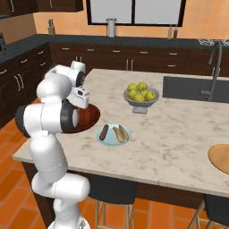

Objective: Place one bun and one sausage from the bowl on each plate.

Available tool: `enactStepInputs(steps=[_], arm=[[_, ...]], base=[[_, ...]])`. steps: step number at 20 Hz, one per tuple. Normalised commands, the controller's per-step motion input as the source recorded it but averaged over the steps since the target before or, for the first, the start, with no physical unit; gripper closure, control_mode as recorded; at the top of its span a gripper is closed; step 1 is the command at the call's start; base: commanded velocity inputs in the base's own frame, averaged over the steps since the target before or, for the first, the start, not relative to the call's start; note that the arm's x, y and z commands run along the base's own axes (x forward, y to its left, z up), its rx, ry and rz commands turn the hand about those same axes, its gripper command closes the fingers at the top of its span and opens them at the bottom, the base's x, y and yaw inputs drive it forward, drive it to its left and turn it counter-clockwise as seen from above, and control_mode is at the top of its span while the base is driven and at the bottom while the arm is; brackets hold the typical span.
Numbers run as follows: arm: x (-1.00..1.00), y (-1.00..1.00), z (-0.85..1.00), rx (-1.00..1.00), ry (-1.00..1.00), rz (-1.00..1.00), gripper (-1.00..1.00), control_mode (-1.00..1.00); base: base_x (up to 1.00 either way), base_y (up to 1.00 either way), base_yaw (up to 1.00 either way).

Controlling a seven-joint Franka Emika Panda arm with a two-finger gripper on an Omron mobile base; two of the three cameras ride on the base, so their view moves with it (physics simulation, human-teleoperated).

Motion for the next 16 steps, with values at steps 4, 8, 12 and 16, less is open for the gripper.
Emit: enactStepInputs(steps=[4,8,12,16], arm=[[0.82,0.47,-0.54,-0.04,0.01,0.16,-1.00,-1.00],[0.59,0.45,-0.56,0.00,0.00,0.14,-1.00,-1.00],[0.28,0.44,-0.58,0.00,0.00,0.11,-1.00,-1.00],[0.21,0.48,-0.59,-0.01,0.00,0.08,-1.00,-1.00]], base=[[0.00,0.00,0.00],[0.00,0.00,0.00],[0.00,0.00,0.00],[0.00,0.00,0.00]])
